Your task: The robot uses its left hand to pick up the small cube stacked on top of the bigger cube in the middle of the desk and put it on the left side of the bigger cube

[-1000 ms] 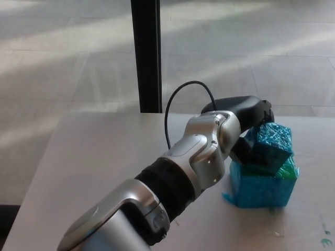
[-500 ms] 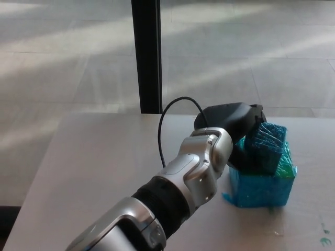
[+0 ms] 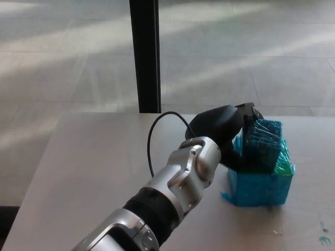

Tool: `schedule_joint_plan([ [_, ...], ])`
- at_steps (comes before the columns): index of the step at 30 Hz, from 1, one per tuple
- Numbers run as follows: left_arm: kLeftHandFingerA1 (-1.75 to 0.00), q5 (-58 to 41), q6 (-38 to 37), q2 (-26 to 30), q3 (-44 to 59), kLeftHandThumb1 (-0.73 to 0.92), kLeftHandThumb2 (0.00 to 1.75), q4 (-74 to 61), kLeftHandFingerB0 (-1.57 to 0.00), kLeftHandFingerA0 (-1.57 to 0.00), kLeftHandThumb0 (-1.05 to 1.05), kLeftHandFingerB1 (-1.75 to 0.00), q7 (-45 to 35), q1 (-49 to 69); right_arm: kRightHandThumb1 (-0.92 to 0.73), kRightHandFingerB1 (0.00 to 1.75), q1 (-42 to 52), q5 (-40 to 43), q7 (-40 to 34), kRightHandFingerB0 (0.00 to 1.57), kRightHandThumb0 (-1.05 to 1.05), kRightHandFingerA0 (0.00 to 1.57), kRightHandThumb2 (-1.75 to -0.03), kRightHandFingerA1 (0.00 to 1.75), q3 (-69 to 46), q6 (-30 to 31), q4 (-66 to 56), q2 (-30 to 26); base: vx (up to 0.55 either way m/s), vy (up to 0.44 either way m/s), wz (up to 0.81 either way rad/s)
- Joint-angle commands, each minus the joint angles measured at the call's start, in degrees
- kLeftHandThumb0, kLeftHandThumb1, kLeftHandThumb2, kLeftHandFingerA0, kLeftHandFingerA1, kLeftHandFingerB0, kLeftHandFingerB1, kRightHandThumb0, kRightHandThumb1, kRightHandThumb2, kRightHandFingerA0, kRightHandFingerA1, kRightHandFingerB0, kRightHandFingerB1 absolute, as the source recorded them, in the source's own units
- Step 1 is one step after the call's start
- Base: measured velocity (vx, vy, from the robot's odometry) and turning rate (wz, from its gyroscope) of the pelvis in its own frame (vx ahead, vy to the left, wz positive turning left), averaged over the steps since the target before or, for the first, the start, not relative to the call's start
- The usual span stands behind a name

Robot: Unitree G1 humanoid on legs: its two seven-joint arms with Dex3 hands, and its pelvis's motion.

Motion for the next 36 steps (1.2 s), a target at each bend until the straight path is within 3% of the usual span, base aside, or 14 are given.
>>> schedule_joint_plan([
  [1,-1.08,1.2,-0.2,-2.0,-1.2,0.73,0.61,0.5,-0.66,-0.65,-0.33,-0.89,0.5,0.6,-0.55,0.83,-0.4,0.5,-1.8,0.63,-0.70,0.76,-0.93,1.03,-0.6,0.0,-0.5,-0.5,0.00,0.000,0.00],
  [3,-1.09,1.8,0.2,-1.7,-1.9,0.72,0.61,0.3,-0.66,-0.68,-0.32,-0.96,0.5,0.6,-0.47,0.82,-0.1,1.0,-1.7,0.64,-0.71,0.81,-1.09,1.01,-1.0,-0.3,-0.6,-0.4,0.00,0.000,0.00],
  [9,-1.22,0.2,-0.3,-1.5,-0.7,0.71,0.61,-0.4,-0.72,-0.70,-0.28,-0.92,0.8,1.7,-0.62,0.84,-0.1,1.2,-1.7,0.66,-0.78,0.81,-0.87,1.08,-1.4,0.5,-0.6,-0.1,0.00,0.000,0.00],
  [13,-1.75,-0.6,-2.4,-0.5,0.3,0.73,0.59,-0.6,-0.60,-0.73,-0.23,-1.49,-0.2,0.6,-0.66,0.84,0.1,1.1,-1.8,0.64,-0.83,0.83,-0.83,1.08,-1.5,0.7,-0.9,-0.3,0.00,0.000,0.00],
  [15,-1.68,0.3,-1.7,0.0,0.2,0.73,0.60,-0.9,-0.65,-0.75,-0.25,-1.32,-0.4,-0.7,-0.65,0.84,0.4,1.2,-1.7,0.64,-0.82,0.82,-0.83,1.08,-1.7,0.8,-1.1,-0.5,0.00,0.000,0.00],
  [18,-1.75,0.0,-2.1,1.6,1.5,0.71,0.62,-0.9,-0.60,-0.74,-0.24,-1.60,-0.3,-3.5,-0.67,0.84,0.8,0.8,-1.1,0.62,-0.86,0.81,-0.84,1.06,-1.4,0.4,-1.3,-0.9,0.00,0.000,0.00],
  [20,-1.75,0.1,-1.9,1.7,1.8,0.71,0.62,-0.9,-0.60,-0.74,-0.24,-1.60,-0.4,-4.0,-0.67,0.84,1.3,0.9,-1.1,0.62,-0.86,0.81,-0.84,1.06,-1.5,0.5,-1.7,-0.9,0.00,0.000,0.00],
  [22,-1.56,-0.6,-2.1,3.4,3.5,0.69,0.64,-1.8,-0.74,-0.75,-0.25,-1.04,-1.2,-5.8,-0.66,0.84,1.4,1.1,-0.8,0.62,-0.87,0.80,-0.84,1.06,-1.7,0.3,-1.4,-0.9,0.00,0.000,0.00],
  [23,-1.68,-0.6,-2.2,4.5,4.3,0.71,0.61,-2.6,-0.67,-0.76,-0.25,-1.38,-1.6,-6.9,-0.68,0.83,1.2,0.7,-1.3,0.62,-0.82,0.81,-0.79,1.06,-1.5,0.0,-0.6,-0.8,0.00,0.000,0.00],
  [26,-1.66,-0.5,-3.2,5.3,5.0,0.70,0.62,-2.6,-0.70,-0.77,-0.24,-1.34,-1.3,-7.3,-0.70,0.82,1.6,-0.1,-1.5,0.59,-0.80,0.76,-0.80,1.04,-0.9,-0.4,-0.4,-1.0,0.00,0.000,0.00],
  [27,-1.65,-0.9,-2.7,5.5,5.6,0.70,0.61,-2.8,-0.69,-0.77,-0.24,-1.29,-1.7,-7.7,-0.53,0.82,1.6,-0.3,-1.8,0.61,-0.85,0.77,-1.08,1.00,-0.7,-0.6,-0.2,-1.0,0.00,0.000,0.00],
  [28,-1.71,-1.0,-2.5,5.5,5.9,0.69,0.61,-3.0,-0.69,-0.78,-0.25,-1.44,-2.0,-7.9,-0.69,0.82,1.8,-0.4,-1.8,0.59,-0.79,0.74,-0.81,1.03,-0.6,-0.8,-0.3,-1.0,0.00,0.000,0.00],
  [31,-1.62,-1.0,-2.6,5.9,6.4,0.68,0.63,-3.4,-0.77,-0.79,-0.23,-1.21,-2.3,-8.0,-0.68,0.81,2.4,0.1,-1.1,0.57,-0.81,0.73,-0.81,1.03,-0.6,-1.1,-0.9,-1.1,0.00,0.000,0.00],
  [36,-1.68,0.1,-4.3,6.7,5.8,0.65,0.67,-3.3,-0.77,-0.82,-0.23,-1.35,-0.9,-7.0,-0.67,0.83,1.9,0.5,-1.1,0.56,-0.82,0.76,-0.78,1.05,-0.9,-0.7,0.2,-0.8,0.00,0.000,0.00],
])
